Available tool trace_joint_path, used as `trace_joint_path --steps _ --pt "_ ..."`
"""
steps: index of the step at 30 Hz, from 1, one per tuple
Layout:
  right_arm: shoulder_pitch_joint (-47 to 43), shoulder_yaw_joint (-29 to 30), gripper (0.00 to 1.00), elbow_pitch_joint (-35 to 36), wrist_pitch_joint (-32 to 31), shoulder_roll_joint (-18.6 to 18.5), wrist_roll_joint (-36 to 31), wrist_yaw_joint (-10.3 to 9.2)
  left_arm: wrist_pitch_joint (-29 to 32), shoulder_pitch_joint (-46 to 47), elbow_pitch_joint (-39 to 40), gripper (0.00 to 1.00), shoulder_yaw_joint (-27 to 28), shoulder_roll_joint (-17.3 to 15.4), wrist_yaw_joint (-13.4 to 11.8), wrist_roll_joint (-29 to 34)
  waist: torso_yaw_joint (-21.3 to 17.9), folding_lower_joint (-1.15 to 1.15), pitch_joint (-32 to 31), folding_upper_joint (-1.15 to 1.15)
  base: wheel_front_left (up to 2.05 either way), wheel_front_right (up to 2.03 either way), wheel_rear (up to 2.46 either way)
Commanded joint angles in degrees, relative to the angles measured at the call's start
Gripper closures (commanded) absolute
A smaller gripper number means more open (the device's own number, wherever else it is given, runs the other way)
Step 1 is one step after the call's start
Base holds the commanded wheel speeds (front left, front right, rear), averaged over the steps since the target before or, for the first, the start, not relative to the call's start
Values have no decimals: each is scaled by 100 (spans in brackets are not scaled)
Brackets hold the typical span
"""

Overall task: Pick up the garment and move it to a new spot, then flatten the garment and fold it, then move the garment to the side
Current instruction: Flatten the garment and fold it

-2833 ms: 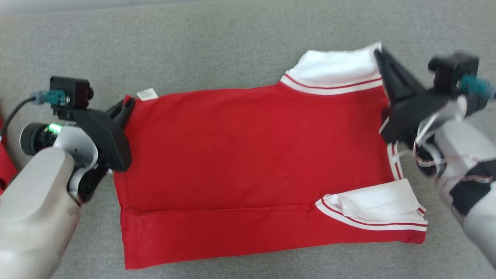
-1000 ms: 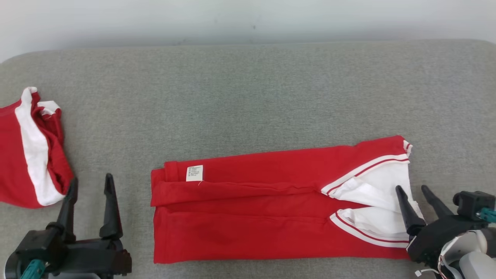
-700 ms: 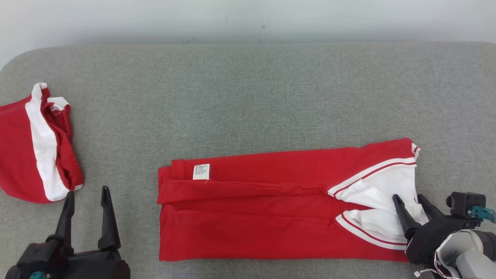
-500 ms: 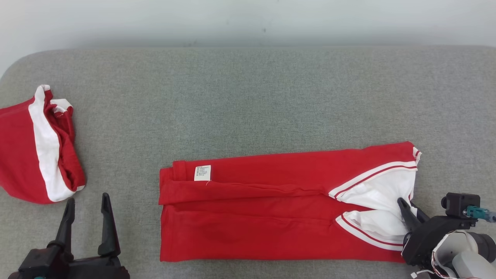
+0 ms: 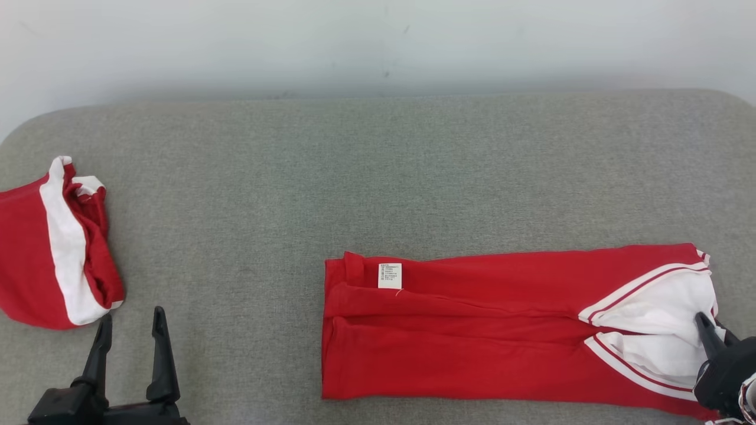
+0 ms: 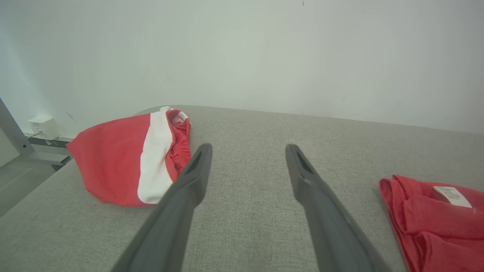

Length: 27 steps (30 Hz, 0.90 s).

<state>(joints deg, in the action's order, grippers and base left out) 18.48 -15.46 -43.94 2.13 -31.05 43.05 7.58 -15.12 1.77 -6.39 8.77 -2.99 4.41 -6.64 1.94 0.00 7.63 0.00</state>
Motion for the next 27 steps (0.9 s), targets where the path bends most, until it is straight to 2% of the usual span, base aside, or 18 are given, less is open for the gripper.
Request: trace_joint_path --steps 1,7,16,21,27 --pt "-51 56 100 30 22 9 109 -18 -1 -96 -8 0 27 10 5 0 -68 0 -38 0 0 0 0" --pt "-122 -31 100 443 -74 153 278 -16 -2 -200 -8 0 -33 10 -64 -112 -206 0 -124 0 0 0 0" --pt "-350 -222 100 1649 -306 461 239 -16 -2 -256 -59 0 -76 9 -99 -132 -305 0 -240 0 0 0 0" --pt "-562 -305 100 2650 -618 760 127 -16 -2 -311 -65 0 -168 10 -129 -173 -230 0 -295 0 0 0 0" --pt "-711 -396 100 3349 -953 1168 -70 -16 -2 -329 -105 0 -215 10 -169 -195 -53 0 -338 0 0 0 0"
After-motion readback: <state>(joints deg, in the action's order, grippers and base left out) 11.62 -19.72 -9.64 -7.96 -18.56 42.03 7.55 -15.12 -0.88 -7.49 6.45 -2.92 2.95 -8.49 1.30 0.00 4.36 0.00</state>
